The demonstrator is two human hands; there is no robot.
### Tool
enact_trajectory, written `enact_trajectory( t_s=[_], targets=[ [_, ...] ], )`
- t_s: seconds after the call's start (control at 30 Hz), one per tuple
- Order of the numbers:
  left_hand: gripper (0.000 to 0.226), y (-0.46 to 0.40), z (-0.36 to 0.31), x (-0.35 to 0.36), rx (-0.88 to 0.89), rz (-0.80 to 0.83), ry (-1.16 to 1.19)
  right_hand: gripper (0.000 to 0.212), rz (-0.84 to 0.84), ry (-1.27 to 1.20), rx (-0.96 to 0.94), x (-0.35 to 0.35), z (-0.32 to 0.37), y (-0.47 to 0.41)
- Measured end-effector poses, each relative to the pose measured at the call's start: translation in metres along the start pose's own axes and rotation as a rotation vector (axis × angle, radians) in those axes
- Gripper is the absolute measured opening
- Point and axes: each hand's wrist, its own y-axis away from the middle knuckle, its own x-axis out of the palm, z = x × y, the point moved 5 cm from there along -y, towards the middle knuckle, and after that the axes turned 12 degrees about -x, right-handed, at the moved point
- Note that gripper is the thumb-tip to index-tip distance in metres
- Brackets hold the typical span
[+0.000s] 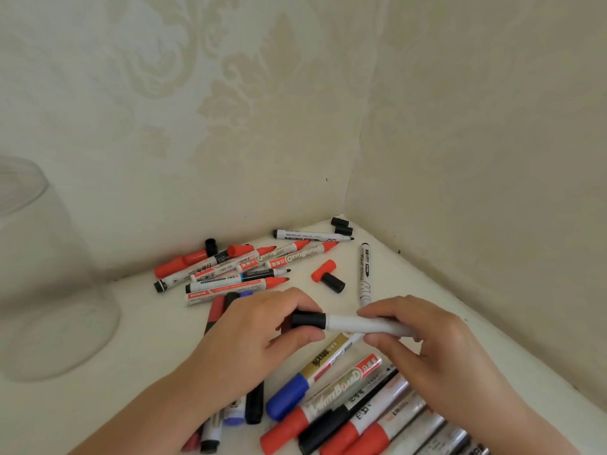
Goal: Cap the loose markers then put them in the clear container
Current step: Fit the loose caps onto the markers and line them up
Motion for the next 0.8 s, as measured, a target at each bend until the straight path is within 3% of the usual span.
enact_trajectory(
  t_s=[0.6, 0.7, 0.8],
  targets=[
    [0.026, -0.001, 0.005, 0.005, 0.036, 0.015, -0.045, 0.015, 0.132, -0.161, 0.143, 0.009, 0.004, -0.003],
    [0.020, -0.005, 0.003, -0.001, -0.066, 0.003, 0.127, 0.014, 0.104, -0.194, 0.165, 0.011, 0.008, -0.004],
    [0.016, -0.009, 0.003, -0.009, -0.206, -0.035, 0.572, 0.023, 0.149, -0.336, 0.192, 0.017, 0.020, -0.005]
  ],
)
